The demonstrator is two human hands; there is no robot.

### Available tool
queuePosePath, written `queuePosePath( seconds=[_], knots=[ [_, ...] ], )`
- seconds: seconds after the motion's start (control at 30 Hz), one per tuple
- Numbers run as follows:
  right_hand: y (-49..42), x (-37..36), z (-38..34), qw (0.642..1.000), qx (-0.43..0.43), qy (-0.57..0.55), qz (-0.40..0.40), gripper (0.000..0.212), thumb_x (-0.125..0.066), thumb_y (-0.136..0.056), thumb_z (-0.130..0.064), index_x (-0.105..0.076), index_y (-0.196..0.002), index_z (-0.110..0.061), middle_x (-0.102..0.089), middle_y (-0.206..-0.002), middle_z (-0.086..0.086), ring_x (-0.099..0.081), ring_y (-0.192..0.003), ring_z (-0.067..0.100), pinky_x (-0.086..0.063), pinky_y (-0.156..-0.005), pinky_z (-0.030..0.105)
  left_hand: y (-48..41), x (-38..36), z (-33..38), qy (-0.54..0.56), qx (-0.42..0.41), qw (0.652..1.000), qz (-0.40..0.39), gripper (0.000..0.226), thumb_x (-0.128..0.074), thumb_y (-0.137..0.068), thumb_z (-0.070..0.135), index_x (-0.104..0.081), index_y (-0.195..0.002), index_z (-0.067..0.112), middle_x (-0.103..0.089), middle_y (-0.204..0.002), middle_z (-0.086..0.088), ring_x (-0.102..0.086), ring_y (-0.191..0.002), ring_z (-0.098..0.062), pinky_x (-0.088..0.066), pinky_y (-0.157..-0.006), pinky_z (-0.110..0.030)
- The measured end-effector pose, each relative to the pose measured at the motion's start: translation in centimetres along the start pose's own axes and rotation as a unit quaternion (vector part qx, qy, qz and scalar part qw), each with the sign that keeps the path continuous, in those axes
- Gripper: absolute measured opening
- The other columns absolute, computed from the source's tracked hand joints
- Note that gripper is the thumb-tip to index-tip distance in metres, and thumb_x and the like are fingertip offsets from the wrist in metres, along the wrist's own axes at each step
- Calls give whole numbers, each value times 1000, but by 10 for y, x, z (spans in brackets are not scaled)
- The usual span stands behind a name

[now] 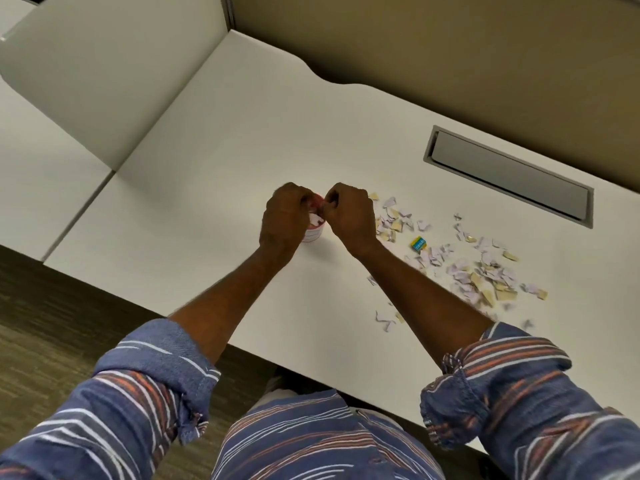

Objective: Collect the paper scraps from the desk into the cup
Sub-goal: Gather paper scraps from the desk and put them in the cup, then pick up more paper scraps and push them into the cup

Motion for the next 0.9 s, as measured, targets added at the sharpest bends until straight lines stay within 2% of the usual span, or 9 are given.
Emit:
queuePosePath(
  seconds=[0.1,0.2,0.3,0.43,0.57,0.63,0.7,0.77,0.9],
  knots=[
    [15,7,31,999,14,-35,25,12,-60,-83,-10,-67,-92,-11,-69,-88,3,-64,-82,18,-55,-74,35,1,-7,-1,-47,-50,997,26,24,-50,-93,13,-73,-101,11,-71,-102,-6,-64,-99,-22,-51,-92,-32],
    [46,18,83,997,54,-46,30,19,-60,-90,-9,-67,-108,-10,-68,-106,6,-64,-99,20,-53,-89,35,17,-27,12,-69,-151,985,36,23,-53,-94,11,-69,-111,11,-68,-110,-5,-60,-108,-21,-45,-96,-26],
    [86,27,145,998,53,27,-1,23,-58,-97,-15,-67,-117,-9,-65,-124,9,-60,-120,26,-47,-104,37,51,-67,22,-58,-223,971,-63,31,-57,-96,21,-63,-124,9,-63,-125,-8,-55,-122,-23,-42,-106,-31],
    [137,52,221,992,-38,117,-9,33,-54,-100,-26,-61,-131,-16,-49,-148,5,-43,-139,23,-36,-115,32,112,-126,14,-92,-228,947,-205,56,-59,-95,39,-48,-142,12,-48,-148,-9,-39,-141,-24,-36,-115,-38],
    [168,89,284,982,-142,124,20,50,-55,-99,-27,-44,-147,-16,-34,-158,11,-27,-149,29,-28,-121,38,156,-180,-4,-227,-227,902,-288,80,-40,-96,59,-9,-157,17,2,-166,-4,6,-153,-24,-9,-125,-44],
    [175,103,308,974,-183,133,8,61,-56,-99,-31,-32,-153,-17,-24,-162,13,-19,-152,32,-21,-123,41,167,-201,-7,-257,-224,892,-298,86,-34,-95,64,2,-157,17,16,-164,-5,16,-151,-27,-2,-125,-48],
    [177,111,327,968,-206,143,-20,69,-56,-99,-34,-21,-156,-18,-13,-165,14,-13,-153,35,-13,-124,44,174,-218,-6,-286,-215,886,-294,88,-28,-94,68,6,-156,15,19,-163,-8,18,-150,-30,-1,-124,-51],
    [171,116,339,968,-213,130,-39,76,-58,-97,-33,-14,-157,-20,-5,-166,14,-10,-152,38,-14,-124,49,175,-233,-2,-318,-218,881,-275,90,-21,-93,71,9,-156,14,18,-163,-11,17,-151,-31,-1,-124,-54],
    [149,113,343,979,-156,116,-58,80,-60,-97,-31,-9,-157,-16,1,-165,18,0,-154,36,-8,-126,48,166,-259,12,-335,-238,877,-249,87,-19,-94,70,4,-156,13,13,-164,-12,10,-152,-31,-5,-124,-54]
  ],
)
Point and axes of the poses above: each hand's wrist, its own y-axis away from the middle knuckle, its own x-axis out of the back of the hand, z = x × y, the point moved 1 cm from there along -y, towards the middle knuckle
